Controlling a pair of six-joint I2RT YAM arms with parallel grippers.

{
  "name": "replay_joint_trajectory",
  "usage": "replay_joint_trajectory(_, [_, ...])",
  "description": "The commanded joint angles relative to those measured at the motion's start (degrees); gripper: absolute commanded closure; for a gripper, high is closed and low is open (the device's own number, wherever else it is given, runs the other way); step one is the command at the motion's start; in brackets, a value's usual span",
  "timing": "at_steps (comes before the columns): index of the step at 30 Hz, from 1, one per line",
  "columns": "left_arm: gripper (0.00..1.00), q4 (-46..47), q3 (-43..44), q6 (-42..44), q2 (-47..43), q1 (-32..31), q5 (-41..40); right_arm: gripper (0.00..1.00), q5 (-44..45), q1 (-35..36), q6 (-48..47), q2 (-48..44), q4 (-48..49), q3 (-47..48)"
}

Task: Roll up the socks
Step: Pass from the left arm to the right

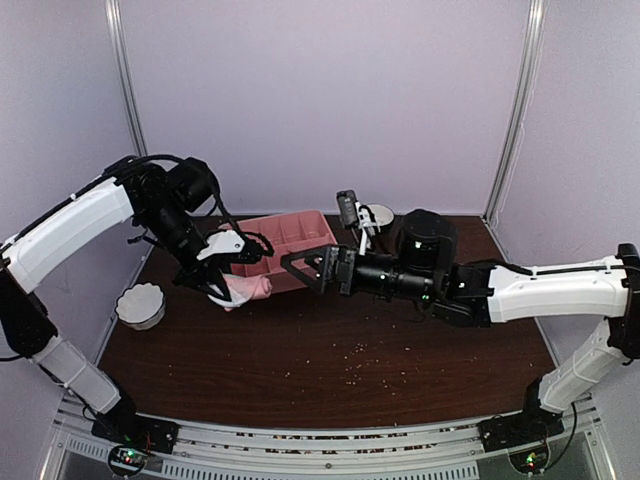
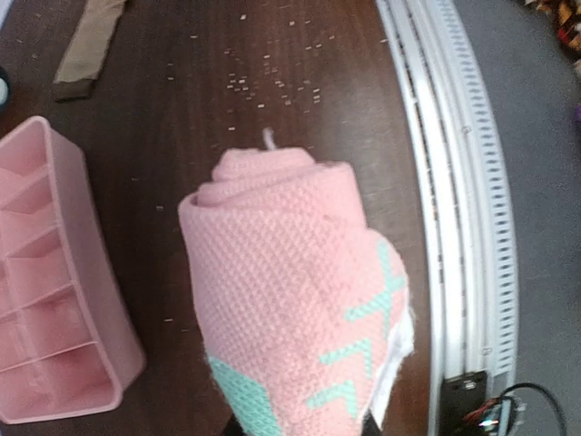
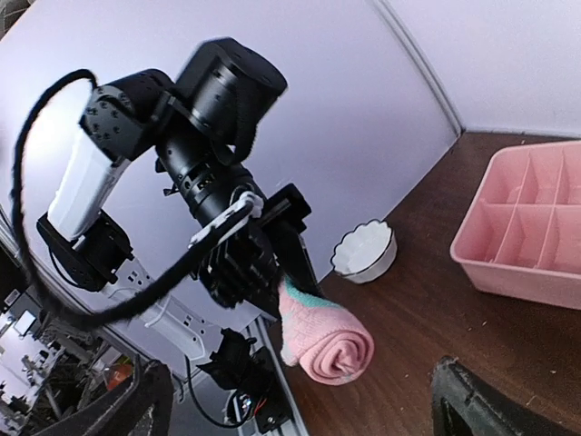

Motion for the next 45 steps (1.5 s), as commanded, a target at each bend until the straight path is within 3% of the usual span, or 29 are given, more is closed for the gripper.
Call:
replay_joint_trajectory(1, [1.0, -14.65, 6.19, -1.5, 4.61, 3.38, 20.09, 0.0, 10.94, -0.21, -5.87, -6.58, 11.84, -12.84])
replay_joint_trajectory(3, [1.0, -16.59, 7.68, -1.06, 6.44, 3.58, 22.17, 0.01, 8.6, -2.15, -3.52, -7.53, 22.32, -18.12])
replay_joint_trajectory(5, [1.0, -16.64, 7.76, -1.12, 7.12, 3.6, 22.76, 0.0, 0.89, -4.04, -1.69, -4.73, 28.79, -19.02])
replay_joint_trajectory(7, [1.0, -16.46, 7.84, -1.12, 7.52, 3.57, 22.9, 0.0, -5.92, -4.13, -3.35, -2.33, 24.41, -14.46])
replay_joint_trajectory(10, [1.0, -14.95, 7.44, -2.27, 7.78, 3.61, 22.36, 0.01, -4.8, -0.48, -10.13, -0.64, 10.42, -7.38])
replay_joint_trajectory(20, [1.0, -11.33, 7.28, -5.64, 8.32, 3.61, 19.5, 0.13, -12.72, 2.03, -6.64, 10.14, 8.54, 4.67])
replay_joint_trajectory(26, [1.0, -10.63, 7.49, -5.82, 7.85, 3.6, 18.6, 0.3, -10.97, 1.99, -5.24, 14.76, 3.95, 8.85])
replay_joint_trajectory(30, [1.0, -10.62, 7.49, -5.54, 7.5, 3.59, 18.82, 0.35, -9.42, 2.13, -5.27, 16.64, 0.59, 11.54])
replay_joint_trajectory(34, [1.0, -10.95, 7.96, -5.25, 7.44, 3.64, 18.19, 0.29, -9.98, 2.51, -6.41, 17.91, -2.15, 13.1])
replay_joint_trajectory(35, [1.0, -11.01, 8.08, -5.26, 7.39, 3.58, 18.02, 0.25, -10.54, 2.58, -6.63, 18.09, -2.27, 13.19])
replay_joint_trajectory(37, [1.0, -11.29, 8.32, -4.85, 7.3, 3.62, 17.98, 0.05, -10.73, 2.65, -7.54, 18.63, -4.82, 13.74])
replay_joint_trajectory(40, [1.0, -11.92, 8.46, -4.25, 7.36, 3.56, 18.31, 0.0, -9.86, 2.65, -8.66, 18.32, -6.84, 13.56])
replay_joint_trajectory(42, [1.0, -12.54, 8.55, -3.73, 7.6, 3.63, 18.69, 0.07, -9.84, 2.58, -8.75, 18.21, -6.28, 13.05])
replay_joint_trajectory(45, [1.0, -13.39, 8.75, -2.89, 7.84, 3.64, 19.51, 0.32, -11.32, 2.36, -7.65, 19.07, -5.06, 13.93])
